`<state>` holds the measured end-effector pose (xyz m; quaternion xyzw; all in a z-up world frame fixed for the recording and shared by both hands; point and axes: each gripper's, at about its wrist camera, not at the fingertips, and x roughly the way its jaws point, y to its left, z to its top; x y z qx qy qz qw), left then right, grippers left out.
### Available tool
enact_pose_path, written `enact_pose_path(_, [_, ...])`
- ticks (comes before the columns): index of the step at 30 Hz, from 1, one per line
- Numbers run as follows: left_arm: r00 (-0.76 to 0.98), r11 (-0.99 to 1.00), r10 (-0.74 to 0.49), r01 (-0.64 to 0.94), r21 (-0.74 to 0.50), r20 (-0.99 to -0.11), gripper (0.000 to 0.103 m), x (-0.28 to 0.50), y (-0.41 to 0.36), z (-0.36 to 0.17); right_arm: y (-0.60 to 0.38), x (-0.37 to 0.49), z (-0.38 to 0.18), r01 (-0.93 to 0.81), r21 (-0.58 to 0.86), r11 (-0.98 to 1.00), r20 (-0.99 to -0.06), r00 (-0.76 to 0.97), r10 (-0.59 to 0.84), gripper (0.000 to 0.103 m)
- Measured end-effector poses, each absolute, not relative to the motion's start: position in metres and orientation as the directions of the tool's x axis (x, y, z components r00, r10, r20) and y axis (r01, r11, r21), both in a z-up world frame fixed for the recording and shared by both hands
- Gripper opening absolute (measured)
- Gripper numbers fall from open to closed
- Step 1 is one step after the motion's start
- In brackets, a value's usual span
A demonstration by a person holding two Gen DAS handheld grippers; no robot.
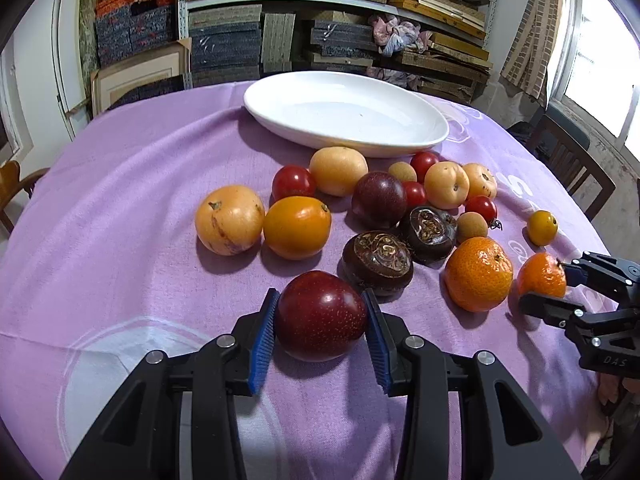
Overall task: Organize fruits
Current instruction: 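Grasp the large leafy tangerine with the right tool while the left tool grasps the dark red plum, then lower the tangerine onto the white plate with the right tool while the left tool releases the plum there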
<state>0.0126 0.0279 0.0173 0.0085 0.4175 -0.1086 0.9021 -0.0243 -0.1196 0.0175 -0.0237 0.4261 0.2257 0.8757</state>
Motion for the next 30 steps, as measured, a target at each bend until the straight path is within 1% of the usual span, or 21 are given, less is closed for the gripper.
enact_pose_path(3, [0.632,0.975,-0.199,0.203,-0.088,-0.749,0.042,0.010,0.030,0.028,-0.122,-0.024,0.019,-0.411,0.164,0.896,-0.752,0.536,0.384,0.045])
enact_pose_path(6, [0.647,0.973,-0.198,0.220,-0.068,-0.736,0.042,0.026,0.027,0.057,-0.124,-0.015,0.041,-0.422,0.153,0.894,-0.726,0.566,0.391,0.045])
enact_pose_path(10, [0.687,0.974,-0.173,0.226,-0.019,-0.706,0.042,0.076,0.011,0.094,-0.125,0.025,0.085,-0.414,0.108,0.904,-0.668,0.643,0.374,0.045])
enact_pose_path(12, [0.675,0.973,-0.177,0.232,-0.022,-0.716,0.042,0.106,0.001,0.099,-0.123,0.059,0.095,-0.396,0.099,0.913,-0.660,0.660,0.358,0.045])
enact_pose_path(14, [0.658,0.976,-0.170,0.214,-0.034,-0.734,0.042,0.135,-0.004,0.093,-0.118,0.091,0.093,-0.377,0.083,0.922,-0.677,0.658,0.330,0.045])
enact_pose_path(17, [0.612,0.982,-0.143,0.183,-0.037,-0.778,0.042,0.175,-0.009,0.074,-0.108,0.140,0.075,-0.364,0.068,0.929,-0.727,0.619,0.296,0.045])
enact_pose_path(22, [0.538,0.982,-0.139,0.181,-0.048,-0.832,0.042,0.210,-0.011,0.049,-0.086,0.183,0.050,-0.383,0.037,0.923,-0.795,0.548,0.260,0.045])
enact_pose_path(24, [0.539,0.983,-0.129,0.178,-0.037,-0.832,0.050,0.213,-0.012,0.046,-0.080,0.192,0.042,-0.388,0.027,0.921,-0.808,0.534,0.249,0.046])
enact_pose_path(26, [0.556,0.985,-0.120,0.172,-0.028,-0.822,0.066,0.214,-0.011,0.049,-0.079,0.196,0.038,-0.387,0.034,0.921,-0.810,0.530,0.253,0.046])
enact_pose_path(27, [0.569,0.986,-0.112,0.166,-0.019,-0.814,0.068,0.213,-0.011,0.052,-0.080,0.197,0.039,-0.383,0.036,0.923,-0.805,0.536,0.254,0.047])
enact_pose_path(30, [0.583,0.987,-0.107,0.162,-0.014,-0.805,0.070,0.207,-0.006,0.060,-0.089,0.193,0.049,-0.370,0.046,0.928,-0.782,0.565,0.264,0.047])
